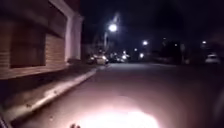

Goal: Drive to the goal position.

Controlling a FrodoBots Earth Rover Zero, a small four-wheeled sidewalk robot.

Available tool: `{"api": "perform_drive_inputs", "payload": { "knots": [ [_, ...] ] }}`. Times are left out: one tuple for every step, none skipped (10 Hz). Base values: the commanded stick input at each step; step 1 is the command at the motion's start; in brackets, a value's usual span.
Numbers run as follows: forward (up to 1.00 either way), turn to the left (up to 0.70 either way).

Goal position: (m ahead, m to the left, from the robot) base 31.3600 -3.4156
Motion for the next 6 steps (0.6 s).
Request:
{"api": "perform_drive_inputs", "payload": {
  "knots": [
    [0.70,0.00],
    [0.70,0.00],
    [0.70,0.00],
    [0.70,0.00],
    [0.70,-0.23],
    [0.70,-0.26]
  ]
}}
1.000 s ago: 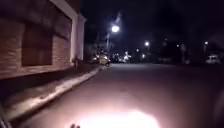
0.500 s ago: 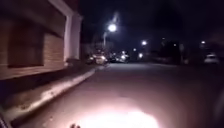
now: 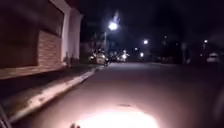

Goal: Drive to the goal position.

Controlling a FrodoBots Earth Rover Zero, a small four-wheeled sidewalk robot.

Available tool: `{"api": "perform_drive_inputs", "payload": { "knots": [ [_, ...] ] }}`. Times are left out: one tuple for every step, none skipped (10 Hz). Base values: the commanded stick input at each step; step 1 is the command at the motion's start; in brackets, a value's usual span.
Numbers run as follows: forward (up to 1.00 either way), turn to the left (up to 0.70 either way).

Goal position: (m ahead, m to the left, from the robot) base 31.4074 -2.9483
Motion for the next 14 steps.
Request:
{"api": "perform_drive_inputs", "payload": {
  "knots": [
    [0.70,0.00],
    [0.70,0.00],
    [0.70,0.00],
    [0.70,0.00],
    [0.70,0.00],
    [0.70,0.00],
    [0.81,0.00],
    [0.85,0.00],
    [0.85,0.00],
    [0.85,0.00],
    [0.85,0.00],
    [0.85,0.00],
    [0.85,0.00],
    [0.85,0.00]
  ]
}}
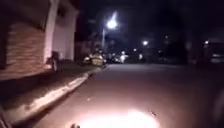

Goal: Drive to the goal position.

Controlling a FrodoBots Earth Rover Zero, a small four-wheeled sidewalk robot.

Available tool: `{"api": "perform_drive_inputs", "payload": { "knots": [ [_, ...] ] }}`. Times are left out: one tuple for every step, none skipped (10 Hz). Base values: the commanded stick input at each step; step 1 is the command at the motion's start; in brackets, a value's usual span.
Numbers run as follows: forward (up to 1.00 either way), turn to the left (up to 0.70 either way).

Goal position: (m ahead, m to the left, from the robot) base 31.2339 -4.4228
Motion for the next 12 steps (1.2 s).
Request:
{"api": "perform_drive_inputs", "payload": {
  "knots": [
    [0.85,0.00],
    [0.89,0.00],
    [1.00,0.00],
    [1.00,-0.27],
    [1.00,-0.27],
    [1.00,-0.27],
    [1.00,-0.27],
    [1.00,-0.27],
    [1.00,-0.09],
    [1.00,0.00],
    [1.00,0.00],
    [1.00,0.00]
  ]
}}
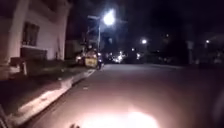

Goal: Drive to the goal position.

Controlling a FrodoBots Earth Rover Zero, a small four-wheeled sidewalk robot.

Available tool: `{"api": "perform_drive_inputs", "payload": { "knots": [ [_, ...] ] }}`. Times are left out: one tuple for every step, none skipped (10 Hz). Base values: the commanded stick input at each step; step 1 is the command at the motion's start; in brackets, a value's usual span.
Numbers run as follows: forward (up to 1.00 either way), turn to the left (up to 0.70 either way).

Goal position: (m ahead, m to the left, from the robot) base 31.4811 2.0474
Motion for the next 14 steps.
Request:
{"api": "perform_drive_inputs", "payload": {
  "knots": [
    [1.00,0.00],
    [1.00,0.00],
    [1.00,0.00],
    [1.00,0.00],
    [1.00,0.00],
    [1.00,0.00],
    [1.00,0.00],
    [1.00,0.00],
    [1.00,0.00],
    [1.00,0.00],
    [1.00,0.00],
    [1.00,0.00],
    [1.00,-0.13],
    [1.00,-0.27]
  ]
}}
